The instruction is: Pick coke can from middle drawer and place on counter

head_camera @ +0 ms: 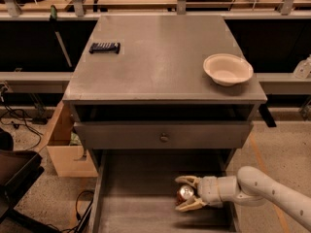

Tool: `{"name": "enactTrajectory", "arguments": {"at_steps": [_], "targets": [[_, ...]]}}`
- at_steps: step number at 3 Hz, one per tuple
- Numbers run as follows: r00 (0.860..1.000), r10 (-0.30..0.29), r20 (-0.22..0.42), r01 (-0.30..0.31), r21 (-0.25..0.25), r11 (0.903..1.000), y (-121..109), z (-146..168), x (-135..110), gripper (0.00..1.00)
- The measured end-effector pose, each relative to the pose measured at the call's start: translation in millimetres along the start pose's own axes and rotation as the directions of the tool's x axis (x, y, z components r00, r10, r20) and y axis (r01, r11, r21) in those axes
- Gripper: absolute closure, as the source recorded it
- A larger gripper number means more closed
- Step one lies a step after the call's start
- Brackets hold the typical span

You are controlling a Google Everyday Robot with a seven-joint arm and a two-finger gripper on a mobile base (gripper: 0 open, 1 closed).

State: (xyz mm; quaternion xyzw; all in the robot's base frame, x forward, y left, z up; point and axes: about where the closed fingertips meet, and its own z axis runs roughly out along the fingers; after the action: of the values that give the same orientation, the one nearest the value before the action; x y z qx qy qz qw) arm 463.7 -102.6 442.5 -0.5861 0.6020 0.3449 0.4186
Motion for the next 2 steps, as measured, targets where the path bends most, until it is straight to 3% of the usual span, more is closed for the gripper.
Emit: {"name": "enactTrajectory", "arguments": {"at_steps": [2], "targets": [[1.0, 0.0, 0.004, 0.0, -0.007, 1.0, 1.4, 3.8, -1.0, 0.83]]}}
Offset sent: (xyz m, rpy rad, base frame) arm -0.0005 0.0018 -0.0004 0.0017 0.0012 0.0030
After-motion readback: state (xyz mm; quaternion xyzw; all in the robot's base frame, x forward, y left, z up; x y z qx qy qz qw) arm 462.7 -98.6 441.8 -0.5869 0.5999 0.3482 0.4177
